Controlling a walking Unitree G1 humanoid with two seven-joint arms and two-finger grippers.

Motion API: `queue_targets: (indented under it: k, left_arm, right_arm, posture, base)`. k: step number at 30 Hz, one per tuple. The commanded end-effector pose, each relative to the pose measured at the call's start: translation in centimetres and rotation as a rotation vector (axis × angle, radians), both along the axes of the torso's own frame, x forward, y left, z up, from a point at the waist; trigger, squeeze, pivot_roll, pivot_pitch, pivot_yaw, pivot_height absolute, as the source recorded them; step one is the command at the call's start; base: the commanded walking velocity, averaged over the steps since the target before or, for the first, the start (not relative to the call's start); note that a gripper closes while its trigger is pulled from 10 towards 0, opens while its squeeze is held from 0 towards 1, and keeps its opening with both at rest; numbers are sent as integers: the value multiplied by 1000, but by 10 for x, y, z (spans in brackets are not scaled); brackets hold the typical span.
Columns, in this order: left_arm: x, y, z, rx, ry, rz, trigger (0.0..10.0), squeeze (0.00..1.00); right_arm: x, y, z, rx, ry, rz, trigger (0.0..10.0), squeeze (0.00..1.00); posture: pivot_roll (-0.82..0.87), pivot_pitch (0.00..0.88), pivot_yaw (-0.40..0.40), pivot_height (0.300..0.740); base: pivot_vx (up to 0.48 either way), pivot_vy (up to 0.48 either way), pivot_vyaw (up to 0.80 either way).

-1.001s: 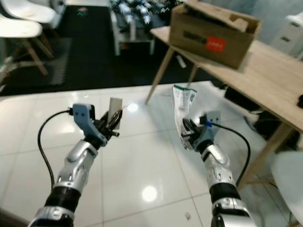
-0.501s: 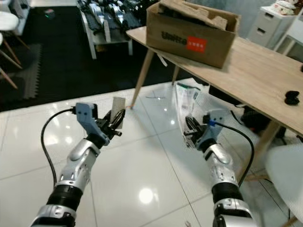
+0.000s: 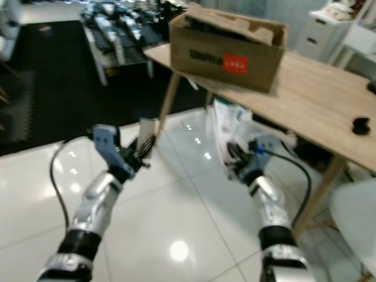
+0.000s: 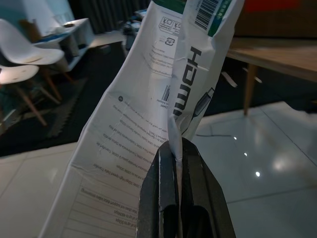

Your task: Picking trash to rubbish bin

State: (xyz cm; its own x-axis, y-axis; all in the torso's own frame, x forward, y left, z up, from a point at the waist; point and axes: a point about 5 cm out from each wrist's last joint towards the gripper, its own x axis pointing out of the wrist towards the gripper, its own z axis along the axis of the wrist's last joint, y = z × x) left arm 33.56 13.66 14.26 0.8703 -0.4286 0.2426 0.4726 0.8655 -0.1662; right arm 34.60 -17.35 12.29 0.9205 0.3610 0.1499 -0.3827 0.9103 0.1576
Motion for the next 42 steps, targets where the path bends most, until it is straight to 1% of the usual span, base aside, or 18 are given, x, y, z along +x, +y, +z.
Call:
queue_targets:
  k: [1, 9, 12, 20, 24, 25, 26, 29, 30, 32, 34, 37, 41, 42]
  left_arm:
    - [0, -8, 4, 4, -11, -37, 10000, 0]
    - [1, -13, 10, 1, -33, -58, 10000, 0]
    - [2, -14, 13, 1, -41, -64, 10000, 0]
    - [3, -13, 16, 2, -51, -63, 10000, 0]
    - [4, -10, 19, 6, -63, -49, 10000, 0]
    - [6, -6, 22, 7, -73, -25, 10000, 0]
    - [6, -6, 22, 7, -73, -25, 10000, 0]
    - [8, -1, 28, 7, -89, 11, 10000, 0]
    - [9, 2, 30, 8, -94, 21, 10000, 0]
    - [10, 5, 32, 10, -100, 34, 10000, 0]
    - [10, 8, 33, 12, -102, 41, 10000, 0]
    - [11, 9, 33, 13, -102, 45, 10000, 0]
    - [10, 9, 32, 16, -102, 44, 10000, 0]
    - [10, 9, 32, 16, -102, 44, 10000, 0]
  right_arm:
    - [-1, -10, 4, 4, -12, -30, 10000, 0]
    - [0, -13, 10, -3, -37, -35, 10000, 0]
    - [0, -10, 12, -10, -51, -29, 10000, 0]
    - [0, -7, 16, -16, -78, -18, 10000, 0]
    - [1, -6, 26, -17, -115, -9, 10000, 0]
    - [1, -6, 32, -15, -140, 3, 10000, 0]
    - [1, -6, 32, -15, -140, 3, 10000, 0]
    - [0, -2, 40, -6, -172, 39, 10000, 0]
    - [-1, 0, 43, 5, -184, 73, 10000, 0]
    - [-3, 3, 44, -19, -191, 119, 10000, 0]
    - [-5, 6, 44, -19, -188, 136, 10000, 0]
    - [-5, 6, 44, -15, -190, 140, 10000, 0]
    - [-3, -5, 51, 25, -217, 60, 10000, 0]
    - [-3, -5, 51, 25, -217, 60, 10000, 0]
  posture:
    - [38, 101, -55, 740]
    - [32, 101, -54, 740]
    - [29, 98, -54, 740]
    - [27, 93, -56, 740]
    - [28, 88, -56, 740]
    - [28, 89, -55, 740]
    - [28, 89, -55, 740]
    - [27, 91, -54, 740]
    - [28, 92, -55, 740]
    - [27, 92, -55, 740]
    - [28, 94, -55, 740]
    - [28, 94, -55, 740]
    - [28, 95, -53, 740]
    - [28, 95, -53, 740]
  base:
    - [341, 0, -800]
    - [342, 0, -800]
    - [339, 0, -713]
    - [342, 0, 0]
    - [341, 0, 0]
    - [341, 0, 0]
    - [341, 0, 0]
    - [339, 0, 0]
    - [341, 0, 0]
    - [339, 0, 0]
    - [341, 0, 769]
    - [341, 0, 769]
    - [342, 0, 528]
    - [341, 0, 0]
